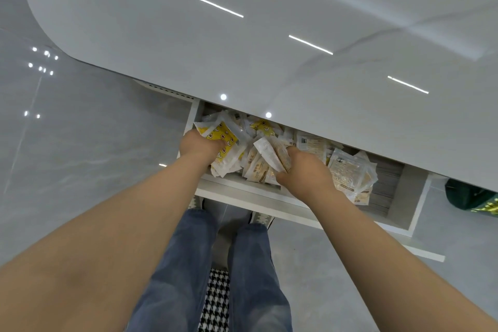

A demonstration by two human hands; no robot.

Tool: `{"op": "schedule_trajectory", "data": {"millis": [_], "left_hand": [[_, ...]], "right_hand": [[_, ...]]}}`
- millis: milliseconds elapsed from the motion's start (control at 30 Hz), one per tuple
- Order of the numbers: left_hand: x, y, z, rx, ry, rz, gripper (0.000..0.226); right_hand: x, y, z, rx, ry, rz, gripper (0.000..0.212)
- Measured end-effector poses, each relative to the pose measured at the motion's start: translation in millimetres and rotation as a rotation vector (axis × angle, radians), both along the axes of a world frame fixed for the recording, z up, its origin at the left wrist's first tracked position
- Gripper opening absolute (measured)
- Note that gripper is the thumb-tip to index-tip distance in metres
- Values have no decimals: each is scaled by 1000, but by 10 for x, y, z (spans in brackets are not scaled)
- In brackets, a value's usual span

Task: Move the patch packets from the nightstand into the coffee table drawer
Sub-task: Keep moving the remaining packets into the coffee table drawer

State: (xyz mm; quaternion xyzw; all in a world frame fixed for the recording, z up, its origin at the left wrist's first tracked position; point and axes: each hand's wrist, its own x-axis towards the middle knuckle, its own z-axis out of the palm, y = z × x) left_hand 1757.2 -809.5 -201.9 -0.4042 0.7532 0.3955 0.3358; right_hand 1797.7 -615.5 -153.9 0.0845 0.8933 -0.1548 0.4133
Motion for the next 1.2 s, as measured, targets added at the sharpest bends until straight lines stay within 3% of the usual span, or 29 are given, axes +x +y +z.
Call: {"op": "schedule_trajectory", "data": {"millis": [167,467,633,900,1200], "left_hand": [[17,12,-82,36,-29,-147,46],[69,-81,-74,-92,-53,-428,32],[144,-148,-29,-147,-15,-524,27],[294,-162,33,-105,21,-582,27],[344,-118,384,-112,40,-742,39]], "right_hand": [[-62,-16,-61,-12,5,-32,42],[-201,-176,-119,-93,35,8,36],[-170,-217,-215,14,71,6,46],[-73,-168,-255,159,124,-50,43],[17,-85,54,153,95,128,45]]}}
